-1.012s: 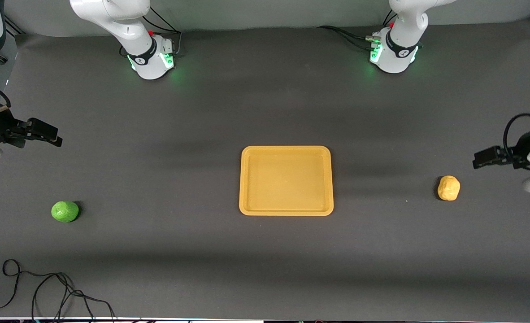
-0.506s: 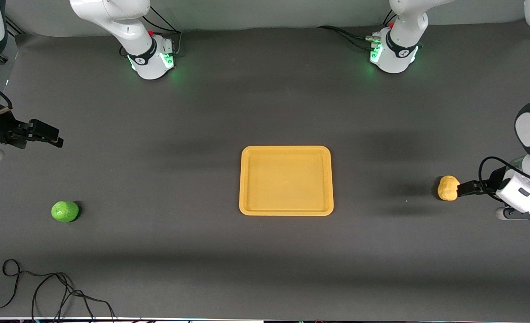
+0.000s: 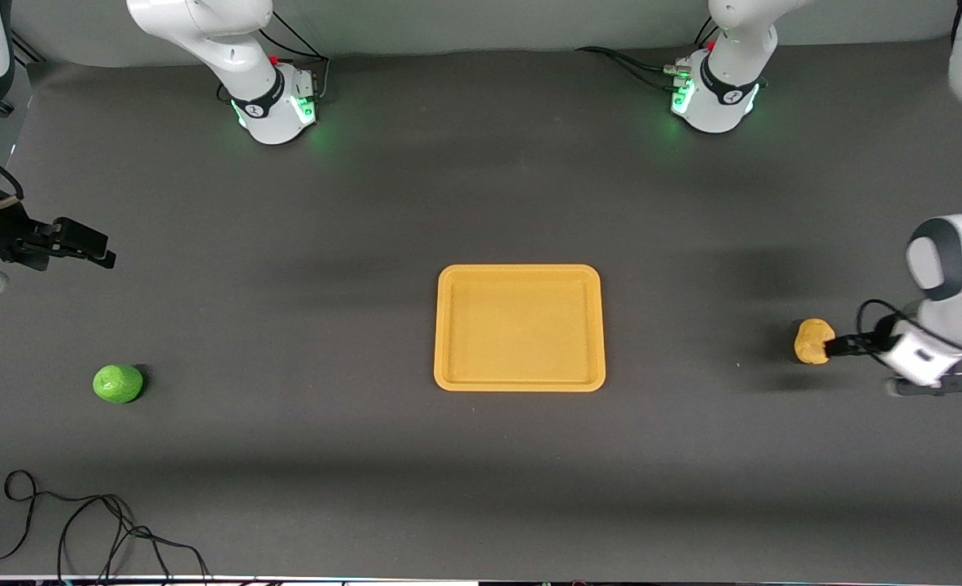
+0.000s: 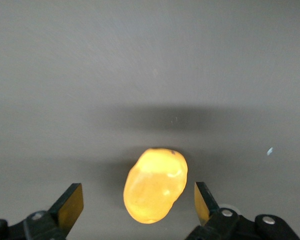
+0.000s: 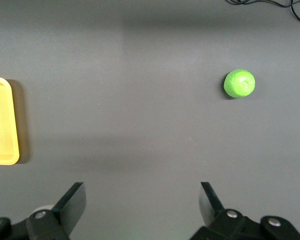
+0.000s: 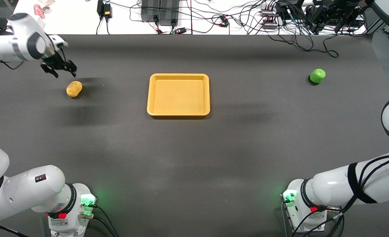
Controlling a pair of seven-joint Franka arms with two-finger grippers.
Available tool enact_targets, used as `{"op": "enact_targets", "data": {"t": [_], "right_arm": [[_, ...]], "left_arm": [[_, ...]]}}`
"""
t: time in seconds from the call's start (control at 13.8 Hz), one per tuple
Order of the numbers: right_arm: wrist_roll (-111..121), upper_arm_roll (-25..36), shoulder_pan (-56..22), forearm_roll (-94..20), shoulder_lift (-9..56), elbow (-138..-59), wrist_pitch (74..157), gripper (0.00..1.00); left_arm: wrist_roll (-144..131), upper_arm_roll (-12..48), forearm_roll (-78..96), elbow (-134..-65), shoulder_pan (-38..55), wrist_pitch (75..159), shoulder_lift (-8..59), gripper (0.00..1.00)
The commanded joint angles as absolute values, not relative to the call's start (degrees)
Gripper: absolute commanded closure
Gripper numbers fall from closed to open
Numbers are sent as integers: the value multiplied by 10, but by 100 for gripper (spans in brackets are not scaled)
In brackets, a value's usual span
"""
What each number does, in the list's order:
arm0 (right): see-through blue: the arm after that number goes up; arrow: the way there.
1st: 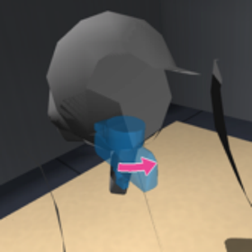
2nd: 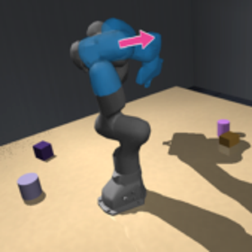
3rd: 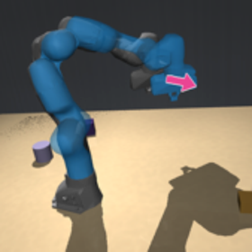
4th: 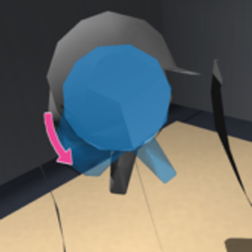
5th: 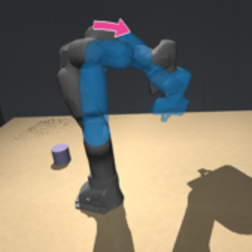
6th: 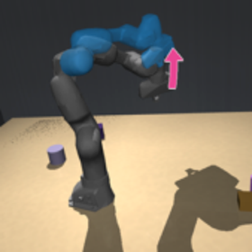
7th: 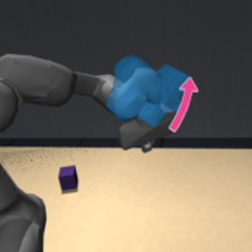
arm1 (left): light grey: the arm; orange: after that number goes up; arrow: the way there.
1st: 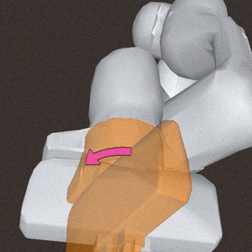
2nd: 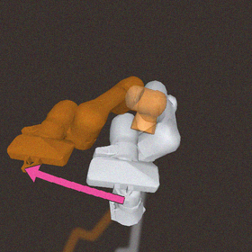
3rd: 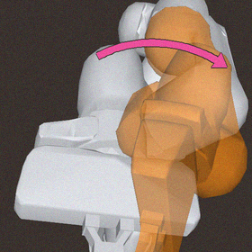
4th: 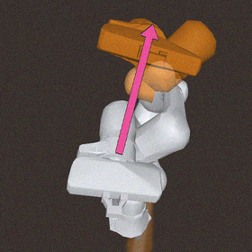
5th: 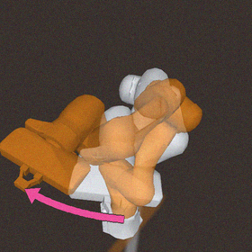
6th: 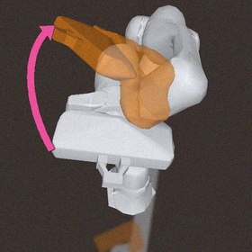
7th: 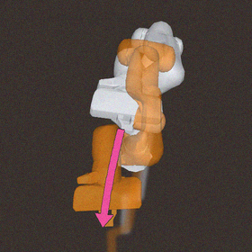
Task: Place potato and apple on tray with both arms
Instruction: 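Lower the left gripper and grasp the yellow potato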
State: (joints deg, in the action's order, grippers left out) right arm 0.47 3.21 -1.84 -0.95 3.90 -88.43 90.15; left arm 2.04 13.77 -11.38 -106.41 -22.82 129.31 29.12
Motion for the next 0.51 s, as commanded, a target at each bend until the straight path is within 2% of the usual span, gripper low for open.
{"op": "enact_targets", "data": {"t": [0.0,0.07,0.29,0.36,0.43], "right_arm": [[0,33,-22,-4,40,-884,908,0],[0,33,-22,-4,40,-885,909,0],[-2,33,-23,-3,40,-888,911,0],[-3,32,-23,-3,39,-888,911,0],[-3,33,-23,-3,40,-887,911,0]], "left_arm": [[21,134,-180,-1074,-194,1305,325,2],[20,134,-208,-1073,-192,1307,336,8],[20,134,-235,-1065,-194,1294,340,54],[17,134,-235,-1061,-192,1283,339,67],[10,135,-235,-1056,-182,1261,332,75]]}}
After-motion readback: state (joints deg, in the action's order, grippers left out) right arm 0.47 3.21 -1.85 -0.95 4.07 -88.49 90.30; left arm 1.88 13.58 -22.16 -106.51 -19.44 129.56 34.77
